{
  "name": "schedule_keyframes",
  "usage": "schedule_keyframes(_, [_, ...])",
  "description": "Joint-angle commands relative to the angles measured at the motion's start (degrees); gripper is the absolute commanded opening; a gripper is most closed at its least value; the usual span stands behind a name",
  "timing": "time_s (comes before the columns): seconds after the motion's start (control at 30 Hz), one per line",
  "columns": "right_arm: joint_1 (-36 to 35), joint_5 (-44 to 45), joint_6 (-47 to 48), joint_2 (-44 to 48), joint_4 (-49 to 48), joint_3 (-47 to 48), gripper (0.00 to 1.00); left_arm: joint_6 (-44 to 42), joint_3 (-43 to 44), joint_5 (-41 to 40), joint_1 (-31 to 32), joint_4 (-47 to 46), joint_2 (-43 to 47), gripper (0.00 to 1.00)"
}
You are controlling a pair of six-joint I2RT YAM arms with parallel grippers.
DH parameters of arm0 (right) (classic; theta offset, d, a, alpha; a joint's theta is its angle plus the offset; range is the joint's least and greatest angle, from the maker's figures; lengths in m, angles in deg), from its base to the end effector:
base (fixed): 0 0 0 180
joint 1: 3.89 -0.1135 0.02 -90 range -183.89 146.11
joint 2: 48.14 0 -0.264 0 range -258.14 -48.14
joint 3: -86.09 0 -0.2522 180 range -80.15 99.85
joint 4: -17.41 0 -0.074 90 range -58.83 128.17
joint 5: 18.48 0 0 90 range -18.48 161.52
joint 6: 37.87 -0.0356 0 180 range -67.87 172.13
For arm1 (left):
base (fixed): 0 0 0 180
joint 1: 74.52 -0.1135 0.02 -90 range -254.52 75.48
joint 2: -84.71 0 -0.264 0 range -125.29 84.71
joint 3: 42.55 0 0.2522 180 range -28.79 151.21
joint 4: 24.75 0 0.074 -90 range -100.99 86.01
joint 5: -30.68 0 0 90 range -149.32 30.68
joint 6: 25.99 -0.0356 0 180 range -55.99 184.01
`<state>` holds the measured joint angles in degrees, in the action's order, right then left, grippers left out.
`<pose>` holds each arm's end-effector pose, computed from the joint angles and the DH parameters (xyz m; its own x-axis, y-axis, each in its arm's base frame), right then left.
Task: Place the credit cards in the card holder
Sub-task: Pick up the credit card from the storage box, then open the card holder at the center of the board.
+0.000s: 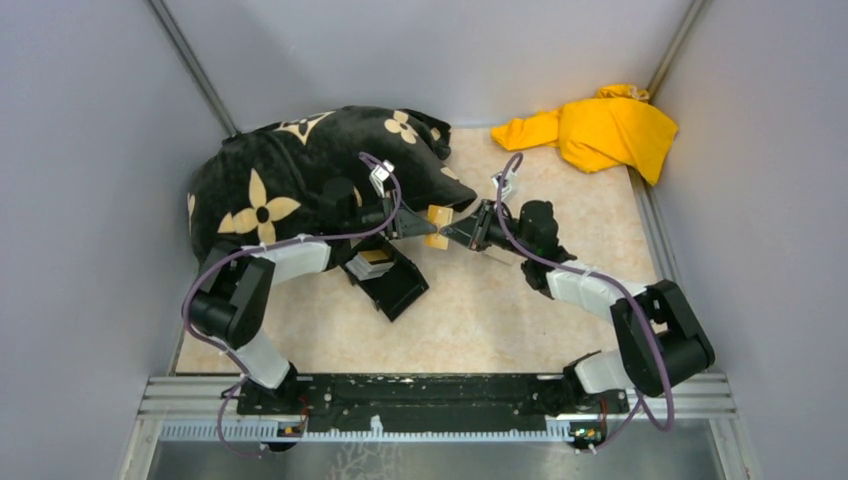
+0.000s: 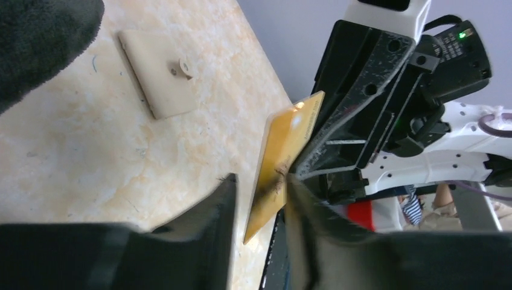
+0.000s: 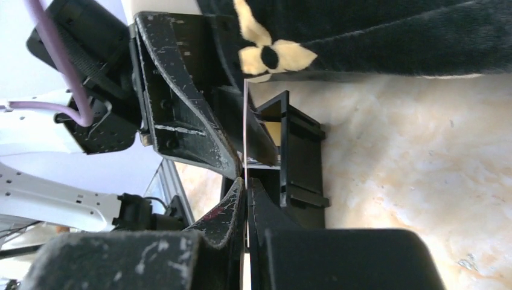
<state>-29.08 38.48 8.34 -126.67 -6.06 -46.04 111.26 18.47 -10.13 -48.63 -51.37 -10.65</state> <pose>0.2519 0.1399 0.2306 -0.6674 0.3272 -0.6690 -0.5325 0.4183 0.7358 0.3025 -0.1768 0.2210 -0.7871 -0.1515 -0.5980 0.5630 0.2199 -0.7967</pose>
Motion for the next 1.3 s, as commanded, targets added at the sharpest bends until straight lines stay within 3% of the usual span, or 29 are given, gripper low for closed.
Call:
schedule_keyframes(0.0, [-0.6, -0.9, -0.3, 2.3, -2.9, 1.4, 0.0, -1.0, 3.5, -0.5, 1.2, 1.5, -1.1, 0.5])
schedule_keyframes(0.07, [-0.6, 1.4, 1.5, 4.5, 2.7, 2.6, 0.0, -3.5, 5.0, -3.8, 1.2, 6.4, -1.5, 0.61])
schedule_keyframes(0.17, [-0.6, 6.7, 5.7, 8.6, 14.5, 5.3, 0.0, -5.3, 6.9, -8.6, 1.3, 11.1, -2.3, 0.67])
schedule_keyframes(0.37, [-0.6, 22.5, 12.1, 11.9, 37.5, 12.5, 0.0, -11.8, 12.9, -20.9, 4.4, 22.8, -4.8, 0.67])
schedule_keyframes(0.53, [-0.6, 33.1, 15.1, 8.3, 51.0, 19.4, 0.0, -18.2, 19.7, -30.9, 9.4, 31.1, -8.7, 0.67])
schedule_keyframes(0.8, [-0.8, 43.6, 18.1, -3.3, 65.2, 31.0, 0.0, -21.5, 25.1, -39.2, 11.8, 35.4, -14.7, 0.6])
schedule_keyframes(1.0, [-1.5, 48.5, 18.5, -10.0, 70.9, 35.2, 0.0, -24.0, 28.5, -41.9, 13.5, 36.9, -18.6, 0.39])
schedule_keyframes(1.27, [-1.5, 50.7, 17.7, -14.2, 75.2, 38.0, 0.0, -25.7, 32.6, -43.0, 15.5, 38.3, -22.9, 0.27])
